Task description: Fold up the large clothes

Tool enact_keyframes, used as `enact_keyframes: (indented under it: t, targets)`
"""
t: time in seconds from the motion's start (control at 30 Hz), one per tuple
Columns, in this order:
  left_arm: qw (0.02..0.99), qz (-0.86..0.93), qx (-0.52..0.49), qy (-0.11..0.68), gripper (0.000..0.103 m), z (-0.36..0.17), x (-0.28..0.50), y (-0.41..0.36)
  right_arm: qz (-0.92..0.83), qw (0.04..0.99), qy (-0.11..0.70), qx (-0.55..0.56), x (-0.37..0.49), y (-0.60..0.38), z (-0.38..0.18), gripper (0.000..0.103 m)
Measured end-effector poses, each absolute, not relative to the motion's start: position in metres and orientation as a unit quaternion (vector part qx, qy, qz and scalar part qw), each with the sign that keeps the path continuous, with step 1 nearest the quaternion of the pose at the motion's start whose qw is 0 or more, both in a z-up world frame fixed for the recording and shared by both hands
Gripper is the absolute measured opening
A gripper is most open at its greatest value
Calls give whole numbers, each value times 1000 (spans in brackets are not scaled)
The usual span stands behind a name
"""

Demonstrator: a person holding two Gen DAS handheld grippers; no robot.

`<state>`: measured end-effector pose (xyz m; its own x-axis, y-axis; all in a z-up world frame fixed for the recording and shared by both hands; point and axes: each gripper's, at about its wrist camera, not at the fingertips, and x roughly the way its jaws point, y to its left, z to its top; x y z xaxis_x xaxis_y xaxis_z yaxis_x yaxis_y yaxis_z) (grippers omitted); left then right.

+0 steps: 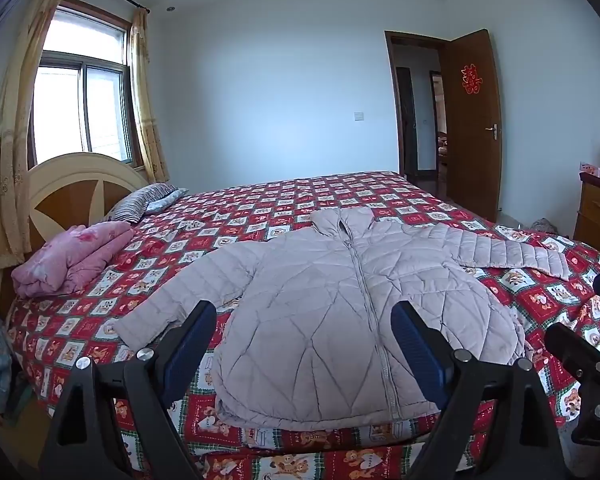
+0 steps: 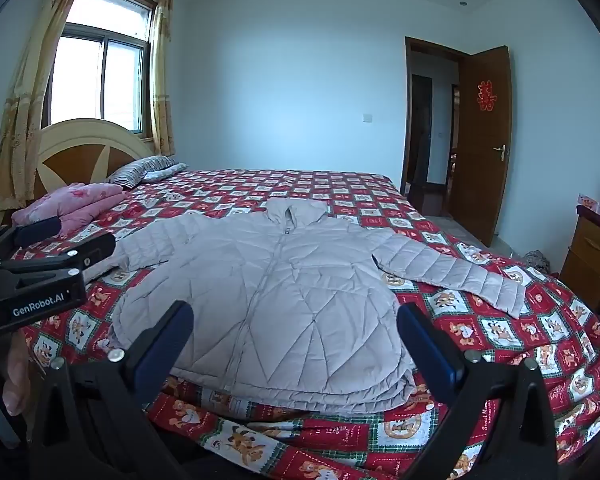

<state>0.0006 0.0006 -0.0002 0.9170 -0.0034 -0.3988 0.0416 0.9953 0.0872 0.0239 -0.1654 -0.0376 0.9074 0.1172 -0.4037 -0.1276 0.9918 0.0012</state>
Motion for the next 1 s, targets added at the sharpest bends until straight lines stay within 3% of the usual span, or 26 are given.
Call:
enact_keyframes:
  t: [1.0]
  targets:
    - [978,7,56,200,90,-2,6,4,63,976,208,-7,24,-165,-37,103]
